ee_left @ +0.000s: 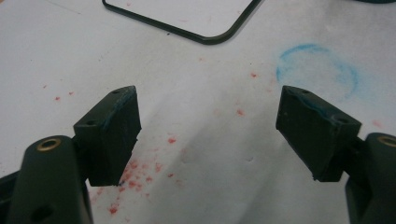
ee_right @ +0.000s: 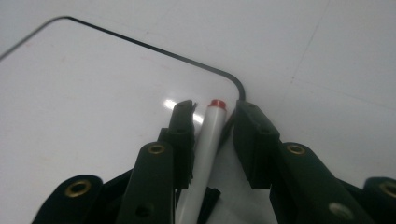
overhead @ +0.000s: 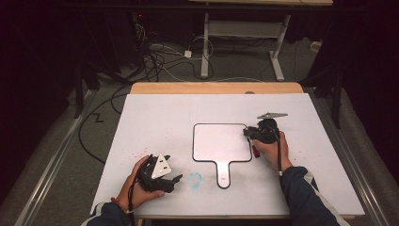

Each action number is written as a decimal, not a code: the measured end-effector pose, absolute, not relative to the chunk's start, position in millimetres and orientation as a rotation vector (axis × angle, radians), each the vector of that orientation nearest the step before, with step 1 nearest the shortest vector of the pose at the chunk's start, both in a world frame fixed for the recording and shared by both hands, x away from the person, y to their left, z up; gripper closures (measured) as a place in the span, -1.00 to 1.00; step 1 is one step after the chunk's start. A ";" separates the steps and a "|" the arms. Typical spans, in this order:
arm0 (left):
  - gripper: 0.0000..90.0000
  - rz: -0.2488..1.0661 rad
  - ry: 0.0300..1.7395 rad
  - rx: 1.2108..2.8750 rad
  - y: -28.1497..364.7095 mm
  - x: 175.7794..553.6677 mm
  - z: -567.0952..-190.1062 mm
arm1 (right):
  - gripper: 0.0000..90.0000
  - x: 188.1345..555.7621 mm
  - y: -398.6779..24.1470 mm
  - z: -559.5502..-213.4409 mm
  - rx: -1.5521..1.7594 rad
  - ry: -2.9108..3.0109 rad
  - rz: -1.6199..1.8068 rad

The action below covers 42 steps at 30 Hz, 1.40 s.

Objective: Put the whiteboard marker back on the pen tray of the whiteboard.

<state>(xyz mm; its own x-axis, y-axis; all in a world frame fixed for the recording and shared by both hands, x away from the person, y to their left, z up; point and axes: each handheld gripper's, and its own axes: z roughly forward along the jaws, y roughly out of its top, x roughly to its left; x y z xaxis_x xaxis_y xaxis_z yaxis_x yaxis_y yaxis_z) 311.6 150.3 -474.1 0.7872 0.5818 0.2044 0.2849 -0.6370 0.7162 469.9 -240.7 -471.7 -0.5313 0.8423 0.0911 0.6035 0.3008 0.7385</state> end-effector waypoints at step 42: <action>-0.56 0.601 0.693 2.259 151.7 311.4 -472.6 | -0.18 401.6 -269.0 -408.6 0.920 2.061 1.231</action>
